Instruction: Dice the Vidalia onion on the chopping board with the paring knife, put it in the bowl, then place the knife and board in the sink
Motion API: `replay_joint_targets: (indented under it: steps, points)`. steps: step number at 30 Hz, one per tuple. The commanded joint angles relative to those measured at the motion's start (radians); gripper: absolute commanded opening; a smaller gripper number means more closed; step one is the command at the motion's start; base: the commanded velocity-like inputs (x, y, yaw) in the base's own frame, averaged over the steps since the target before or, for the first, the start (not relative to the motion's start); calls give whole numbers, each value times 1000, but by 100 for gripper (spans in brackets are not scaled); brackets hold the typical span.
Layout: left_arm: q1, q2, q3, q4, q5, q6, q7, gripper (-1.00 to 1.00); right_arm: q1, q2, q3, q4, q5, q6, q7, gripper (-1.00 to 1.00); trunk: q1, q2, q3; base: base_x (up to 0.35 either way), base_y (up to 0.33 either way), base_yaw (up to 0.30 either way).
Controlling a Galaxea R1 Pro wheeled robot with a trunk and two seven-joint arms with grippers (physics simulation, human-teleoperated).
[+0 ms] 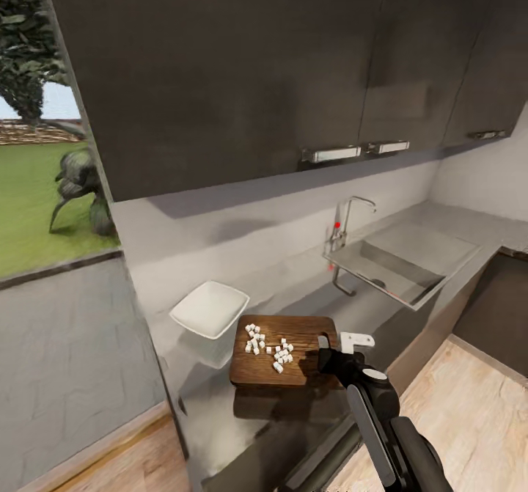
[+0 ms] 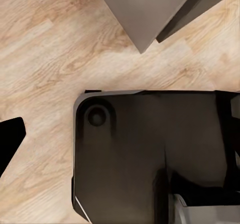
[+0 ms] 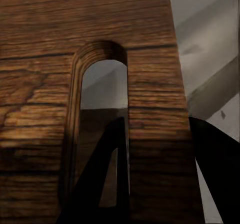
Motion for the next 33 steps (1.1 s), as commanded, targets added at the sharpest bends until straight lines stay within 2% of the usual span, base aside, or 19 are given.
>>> replay_joint_targets:
  steps: [1,33]
  points:
    - [0,1,-3,0,11,-2,-2,100,-1,0,1,-1,-11,3,-9,-100,1,-2,-1,0,309,-286]
    - [0,1,-3,12,11,-3,-2,100,-1,-1,1,-7,-11,24,-9,-100,1,-2,22,-74,309,-282]
